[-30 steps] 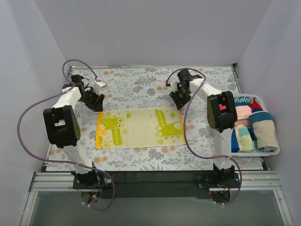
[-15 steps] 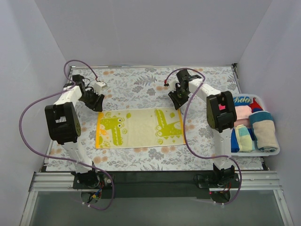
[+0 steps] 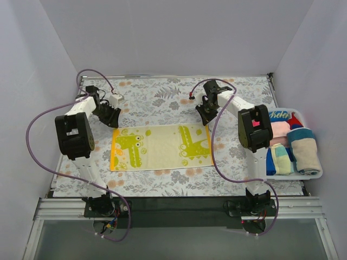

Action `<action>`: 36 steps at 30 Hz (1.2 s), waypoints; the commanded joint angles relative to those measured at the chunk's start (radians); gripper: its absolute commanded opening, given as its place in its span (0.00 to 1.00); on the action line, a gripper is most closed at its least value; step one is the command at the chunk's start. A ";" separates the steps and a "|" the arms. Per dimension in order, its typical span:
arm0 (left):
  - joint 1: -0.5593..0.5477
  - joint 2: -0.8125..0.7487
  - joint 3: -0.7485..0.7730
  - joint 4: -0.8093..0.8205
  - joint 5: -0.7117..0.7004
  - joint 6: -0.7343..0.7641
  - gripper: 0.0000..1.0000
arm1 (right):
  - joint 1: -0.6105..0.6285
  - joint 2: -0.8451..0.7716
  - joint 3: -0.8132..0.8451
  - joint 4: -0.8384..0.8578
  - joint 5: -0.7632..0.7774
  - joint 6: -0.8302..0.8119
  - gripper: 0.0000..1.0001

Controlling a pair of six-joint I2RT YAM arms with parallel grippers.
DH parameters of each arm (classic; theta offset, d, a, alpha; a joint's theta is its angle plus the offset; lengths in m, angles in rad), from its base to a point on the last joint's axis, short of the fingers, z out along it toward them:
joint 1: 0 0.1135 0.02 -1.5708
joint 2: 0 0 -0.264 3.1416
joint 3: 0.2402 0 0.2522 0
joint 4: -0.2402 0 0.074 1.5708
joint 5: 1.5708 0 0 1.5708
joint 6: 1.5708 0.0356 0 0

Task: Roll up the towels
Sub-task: Fold the towel

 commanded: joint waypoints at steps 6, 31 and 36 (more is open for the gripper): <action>0.008 0.017 0.009 0.005 -0.030 0.019 0.37 | -0.001 -0.031 -0.017 0.000 -0.011 -0.012 0.01; 0.015 0.089 0.139 -0.040 0.038 0.004 0.00 | -0.077 -0.029 0.101 -0.016 -0.025 -0.040 0.01; 0.023 0.066 0.205 -0.073 0.083 0.031 0.00 | -0.094 -0.057 0.132 -0.023 -0.054 -0.066 0.01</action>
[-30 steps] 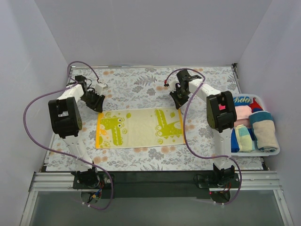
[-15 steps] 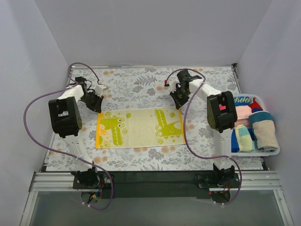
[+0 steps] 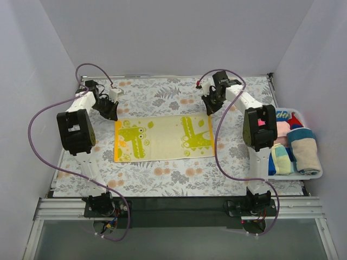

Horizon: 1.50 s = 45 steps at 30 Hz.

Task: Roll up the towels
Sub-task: Fold the towel

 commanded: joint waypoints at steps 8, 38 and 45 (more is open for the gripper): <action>0.037 -0.229 -0.082 -0.036 0.100 0.160 0.00 | -0.014 -0.215 -0.153 -0.023 -0.079 -0.113 0.01; 0.073 -0.584 -0.775 -0.039 0.030 0.605 0.00 | 0.035 -0.469 -0.691 0.024 -0.105 -0.184 0.01; 0.071 -0.568 -0.762 -0.034 0.019 0.594 0.00 | 0.041 -0.469 -0.683 0.018 -0.111 -0.189 0.01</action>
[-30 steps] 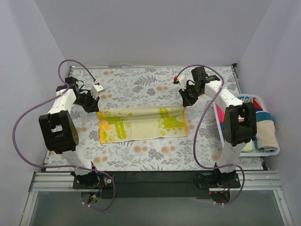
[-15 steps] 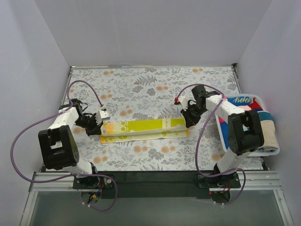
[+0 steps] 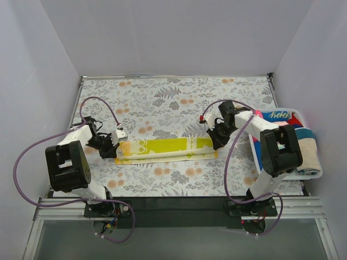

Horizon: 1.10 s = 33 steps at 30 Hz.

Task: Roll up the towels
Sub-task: Fold the towel

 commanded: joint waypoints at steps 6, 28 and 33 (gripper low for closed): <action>0.008 -0.010 0.041 -0.015 -0.008 0.013 0.00 | 0.001 -0.033 0.037 -0.012 0.000 -0.010 0.01; 0.008 -0.048 0.057 -0.112 0.007 0.068 0.24 | 0.027 -0.069 -0.021 -0.048 0.017 -0.032 0.36; 0.008 -0.096 0.116 -0.186 0.057 0.073 0.37 | 0.027 -0.141 0.051 -0.112 -0.023 -0.030 0.47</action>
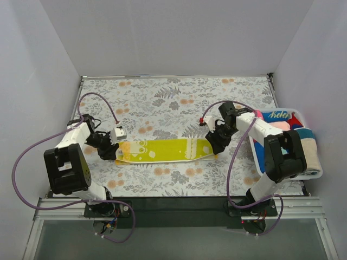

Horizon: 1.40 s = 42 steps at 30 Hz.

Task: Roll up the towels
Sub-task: Fold the towel

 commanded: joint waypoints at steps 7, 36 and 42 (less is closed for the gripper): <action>0.007 -0.029 0.125 -0.073 0.133 -0.069 0.36 | 0.004 -0.075 0.118 -0.081 -0.105 0.037 0.42; -0.013 0.136 0.013 0.296 -0.137 -0.475 0.11 | 0.109 0.137 0.032 0.025 0.053 0.117 0.28; -0.013 0.013 0.117 0.191 0.083 -0.409 0.15 | 0.109 0.053 0.067 -0.008 0.007 0.129 0.27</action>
